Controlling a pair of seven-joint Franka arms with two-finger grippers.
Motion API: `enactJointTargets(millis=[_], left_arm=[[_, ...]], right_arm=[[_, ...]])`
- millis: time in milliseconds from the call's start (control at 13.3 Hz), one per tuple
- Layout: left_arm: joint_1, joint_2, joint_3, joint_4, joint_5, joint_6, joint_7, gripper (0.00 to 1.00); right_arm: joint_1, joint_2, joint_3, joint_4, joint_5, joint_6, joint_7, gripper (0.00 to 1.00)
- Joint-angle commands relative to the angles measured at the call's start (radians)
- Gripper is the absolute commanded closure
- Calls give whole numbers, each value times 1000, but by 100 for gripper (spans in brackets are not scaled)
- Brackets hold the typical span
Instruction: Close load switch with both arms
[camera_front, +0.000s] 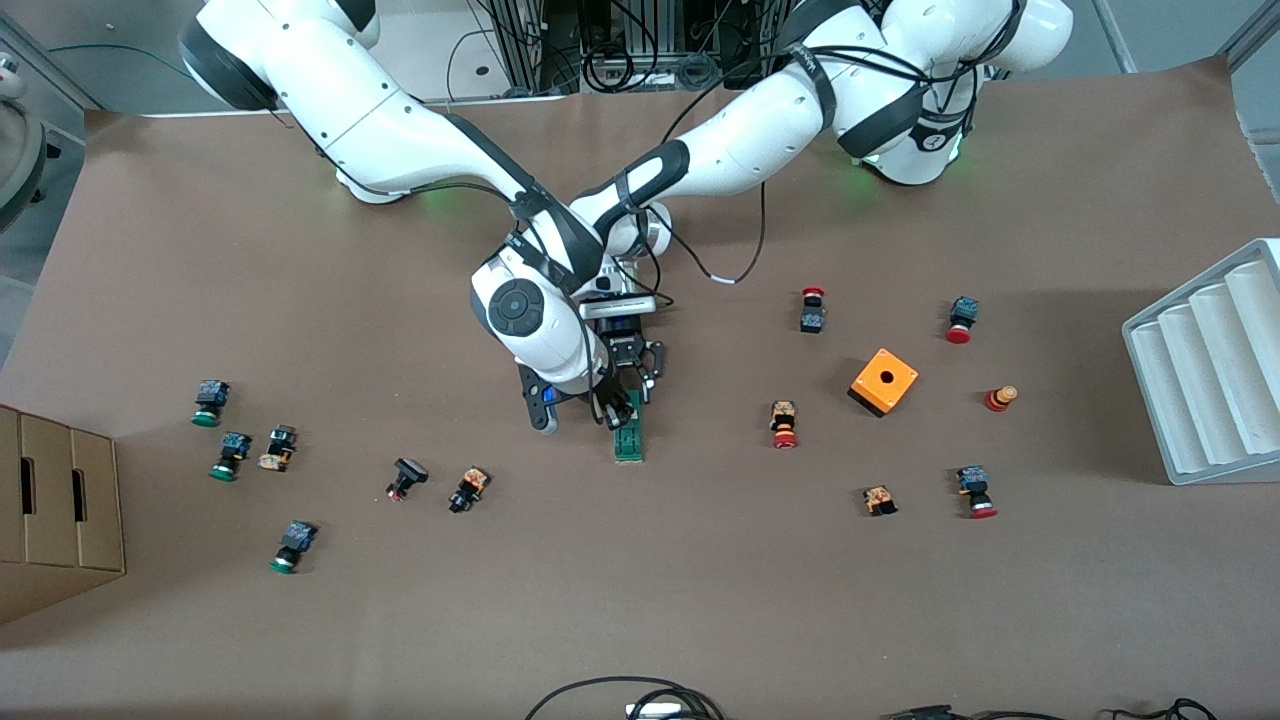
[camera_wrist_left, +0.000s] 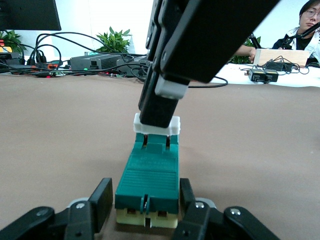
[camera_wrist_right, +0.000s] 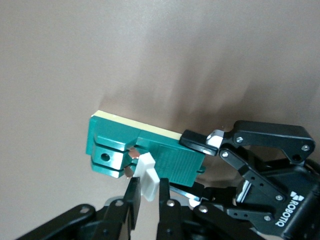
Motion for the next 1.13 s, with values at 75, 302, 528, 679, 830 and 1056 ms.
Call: enactJointTargets(millis=[75, 302, 528, 679, 830, 1056], left_arm=[[-2, 22, -9, 25, 1, -9, 13, 38], [-2, 23, -9, 23, 1, -11, 12, 38], [-2, 22, -9, 25, 1, -11, 13, 38], [-2, 22, -9, 25, 1, -11, 13, 38], [-2, 22, -9, 25, 1, -11, 13, 38], [-4, 23, -9, 25, 1, -11, 13, 38]], right_arm=[[-20, 55, -5, 78, 8, 1, -5, 79], [-22, 66, -5, 95, 9, 1, -3, 79], [-22, 76, -5, 150, 35, -48, -2, 79], [-20, 83, -5, 173, 45, -65, -2, 79], [-20, 83, -5, 172, 45, -65, -2, 79], [-17, 89, -5, 176, 45, -64, -2, 80]])
